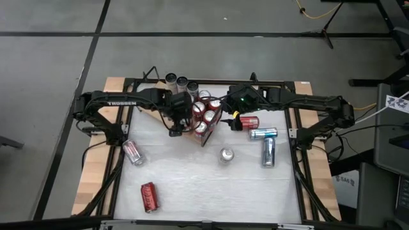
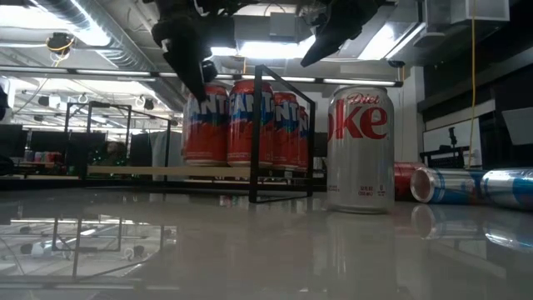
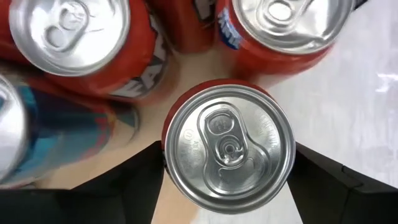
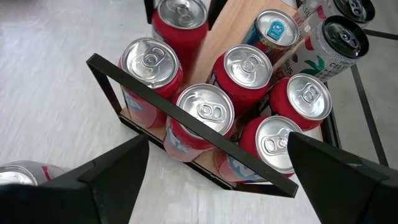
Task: Pick and place cans onto a shelf
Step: Put the red soda can on the shelf and align with the other red soda cans
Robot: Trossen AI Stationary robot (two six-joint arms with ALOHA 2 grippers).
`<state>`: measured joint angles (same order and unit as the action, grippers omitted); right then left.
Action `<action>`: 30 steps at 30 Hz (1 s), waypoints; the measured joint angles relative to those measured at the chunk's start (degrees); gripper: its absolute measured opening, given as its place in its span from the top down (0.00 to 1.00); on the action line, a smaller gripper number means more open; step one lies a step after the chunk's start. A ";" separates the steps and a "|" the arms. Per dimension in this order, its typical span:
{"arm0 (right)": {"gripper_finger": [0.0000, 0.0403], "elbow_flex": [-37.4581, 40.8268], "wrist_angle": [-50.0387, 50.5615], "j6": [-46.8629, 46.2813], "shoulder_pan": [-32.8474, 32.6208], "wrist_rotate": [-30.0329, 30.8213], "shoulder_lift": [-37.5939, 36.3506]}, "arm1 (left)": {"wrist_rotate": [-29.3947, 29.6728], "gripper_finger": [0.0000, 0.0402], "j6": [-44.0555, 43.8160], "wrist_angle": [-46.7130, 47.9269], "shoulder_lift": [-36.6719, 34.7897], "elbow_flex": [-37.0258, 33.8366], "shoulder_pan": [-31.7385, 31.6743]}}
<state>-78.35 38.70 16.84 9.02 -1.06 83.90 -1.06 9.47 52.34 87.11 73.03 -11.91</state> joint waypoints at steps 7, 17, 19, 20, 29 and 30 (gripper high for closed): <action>0.08 0.00 0.00 0.00 0.00 0.00 0.00 | 1.45 0.28 0.18 -1.44 0.00 0.00 -0.08; 0.08 0.00 0.00 0.00 0.00 0.00 0.00 | 3.16 0.22 0.25 -2.14 0.00 0.00 -0.08; 0.08 0.00 0.00 0.00 0.02 0.00 0.00 | 3.08 0.21 0.25 -2.14 0.00 0.00 -0.06; 0.08 0.00 0.00 0.00 0.02 0.00 0.00 | 3.06 0.21 0.25 -2.14 0.00 0.00 -0.06; 0.08 0.00 0.00 0.00 0.01 0.00 0.00 | 3.75 0.14 -0.10 -2.88 -0.02 0.07 -0.08; 0.08 0.00 0.00 0.00 0.00 0.00 0.00 | 4.36 0.13 -0.68 -3.07 -0.02 0.07 -0.06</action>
<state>-78.35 38.70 16.84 9.02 -1.06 83.90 3.29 8.78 49.27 87.09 73.10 -11.97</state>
